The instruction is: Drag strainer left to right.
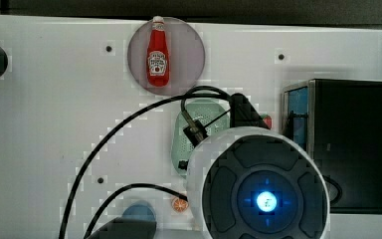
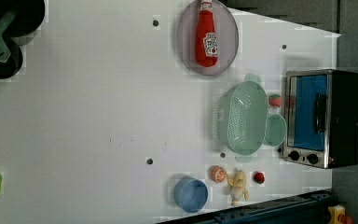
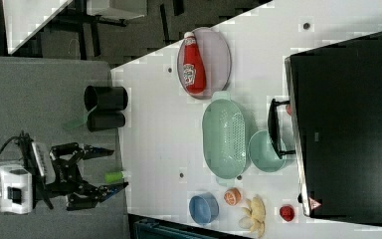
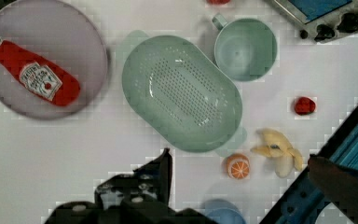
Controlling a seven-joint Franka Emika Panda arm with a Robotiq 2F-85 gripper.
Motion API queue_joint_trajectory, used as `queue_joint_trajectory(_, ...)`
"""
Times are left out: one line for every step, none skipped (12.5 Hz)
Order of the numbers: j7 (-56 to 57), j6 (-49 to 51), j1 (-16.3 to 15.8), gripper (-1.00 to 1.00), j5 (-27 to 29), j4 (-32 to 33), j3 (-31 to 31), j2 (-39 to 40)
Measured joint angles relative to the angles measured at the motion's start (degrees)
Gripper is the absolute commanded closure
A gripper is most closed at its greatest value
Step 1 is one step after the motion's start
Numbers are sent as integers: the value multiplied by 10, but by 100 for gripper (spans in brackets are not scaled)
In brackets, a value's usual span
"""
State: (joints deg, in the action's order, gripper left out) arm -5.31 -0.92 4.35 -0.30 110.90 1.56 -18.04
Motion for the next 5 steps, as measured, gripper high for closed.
queue_joint_trajectory(7,3,-1,-100,0,-7,0,3)
queue_joint_trajectory(8,13,2,-100,0,-7,2,5)
queue_joint_trajectory(9,13,4,-100,1,-7,2,8)
queue_joint_trajectory(9,7,4,-100,3,-8,1,13)
queue_joint_trajectory(11,10,4,-100,2,-8,1,22)
